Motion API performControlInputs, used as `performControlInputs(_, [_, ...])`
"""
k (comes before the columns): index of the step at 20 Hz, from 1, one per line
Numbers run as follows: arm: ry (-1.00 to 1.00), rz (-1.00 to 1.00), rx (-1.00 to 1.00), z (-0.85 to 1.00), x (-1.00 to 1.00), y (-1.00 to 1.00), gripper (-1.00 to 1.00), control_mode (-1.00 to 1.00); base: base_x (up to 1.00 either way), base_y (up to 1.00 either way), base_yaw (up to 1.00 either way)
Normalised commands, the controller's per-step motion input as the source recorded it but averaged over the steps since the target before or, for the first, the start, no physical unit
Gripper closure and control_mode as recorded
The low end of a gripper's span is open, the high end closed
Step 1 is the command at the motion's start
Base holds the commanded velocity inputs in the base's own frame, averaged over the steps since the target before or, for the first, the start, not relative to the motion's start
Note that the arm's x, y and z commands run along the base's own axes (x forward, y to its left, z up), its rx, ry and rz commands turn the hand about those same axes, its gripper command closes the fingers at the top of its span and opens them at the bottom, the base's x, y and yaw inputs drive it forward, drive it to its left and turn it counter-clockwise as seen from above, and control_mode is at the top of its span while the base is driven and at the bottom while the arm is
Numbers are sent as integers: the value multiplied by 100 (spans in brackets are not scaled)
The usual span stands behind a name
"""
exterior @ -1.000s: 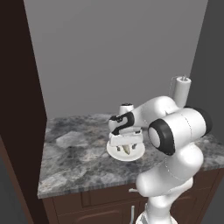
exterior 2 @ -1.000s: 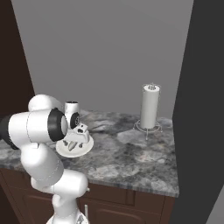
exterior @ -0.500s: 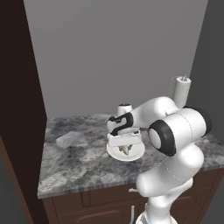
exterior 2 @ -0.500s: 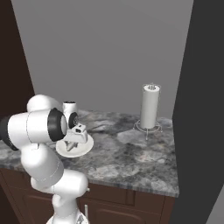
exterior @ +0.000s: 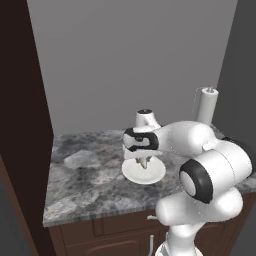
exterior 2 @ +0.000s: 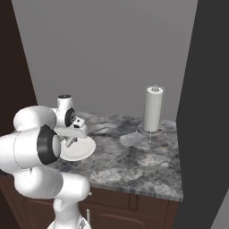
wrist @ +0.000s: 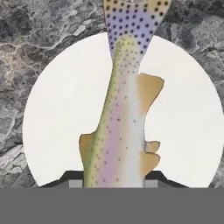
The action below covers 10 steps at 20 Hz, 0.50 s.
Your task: Place the fish on the counter behind the older fish on the same shelf of the fridge to maintain FIFO order. Close the fridge door when finished.
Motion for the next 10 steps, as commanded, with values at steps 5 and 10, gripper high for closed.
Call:
performControlInputs(5, [-20,0,3,100,-56,-17,100,-100,0,0,0])
performControlInputs(10, [-13,-2,5,99,-81,-20,100,-100,0,0,0])
